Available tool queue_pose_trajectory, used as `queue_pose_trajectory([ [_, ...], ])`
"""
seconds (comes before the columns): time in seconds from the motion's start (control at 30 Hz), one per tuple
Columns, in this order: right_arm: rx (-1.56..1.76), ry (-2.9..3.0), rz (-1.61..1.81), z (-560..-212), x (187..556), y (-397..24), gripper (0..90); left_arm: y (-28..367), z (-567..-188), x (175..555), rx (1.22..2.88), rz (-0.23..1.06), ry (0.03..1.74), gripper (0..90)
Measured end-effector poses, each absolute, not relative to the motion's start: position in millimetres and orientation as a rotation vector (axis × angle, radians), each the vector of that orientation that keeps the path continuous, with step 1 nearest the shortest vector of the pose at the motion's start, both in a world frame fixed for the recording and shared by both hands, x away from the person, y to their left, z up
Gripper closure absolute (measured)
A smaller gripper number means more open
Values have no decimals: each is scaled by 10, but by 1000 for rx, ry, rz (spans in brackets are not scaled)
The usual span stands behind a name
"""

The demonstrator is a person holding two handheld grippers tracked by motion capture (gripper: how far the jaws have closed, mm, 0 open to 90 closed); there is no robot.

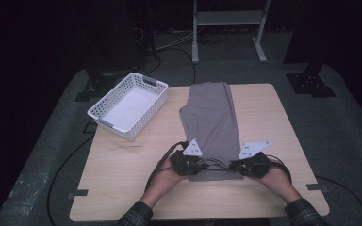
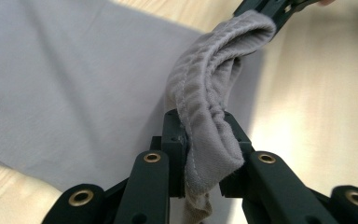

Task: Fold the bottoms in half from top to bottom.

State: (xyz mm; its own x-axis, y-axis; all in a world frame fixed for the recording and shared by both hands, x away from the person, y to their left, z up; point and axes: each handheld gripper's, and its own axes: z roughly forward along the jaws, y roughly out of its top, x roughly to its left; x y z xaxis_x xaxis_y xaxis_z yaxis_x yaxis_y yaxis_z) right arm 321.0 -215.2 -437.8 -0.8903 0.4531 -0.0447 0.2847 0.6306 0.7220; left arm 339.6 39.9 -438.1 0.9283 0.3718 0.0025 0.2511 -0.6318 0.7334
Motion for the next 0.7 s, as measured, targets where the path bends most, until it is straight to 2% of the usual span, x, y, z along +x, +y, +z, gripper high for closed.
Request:
queue_pose_trajectory([
  [0.33,653,2695,985,-4597,3469,-2090,859,304,-4652,3600,2365,198,482,754],
  [0.7,649,2747,1006,-4614,3419,-2087,859,359,-4646,3549,2381,102,458,756],
])
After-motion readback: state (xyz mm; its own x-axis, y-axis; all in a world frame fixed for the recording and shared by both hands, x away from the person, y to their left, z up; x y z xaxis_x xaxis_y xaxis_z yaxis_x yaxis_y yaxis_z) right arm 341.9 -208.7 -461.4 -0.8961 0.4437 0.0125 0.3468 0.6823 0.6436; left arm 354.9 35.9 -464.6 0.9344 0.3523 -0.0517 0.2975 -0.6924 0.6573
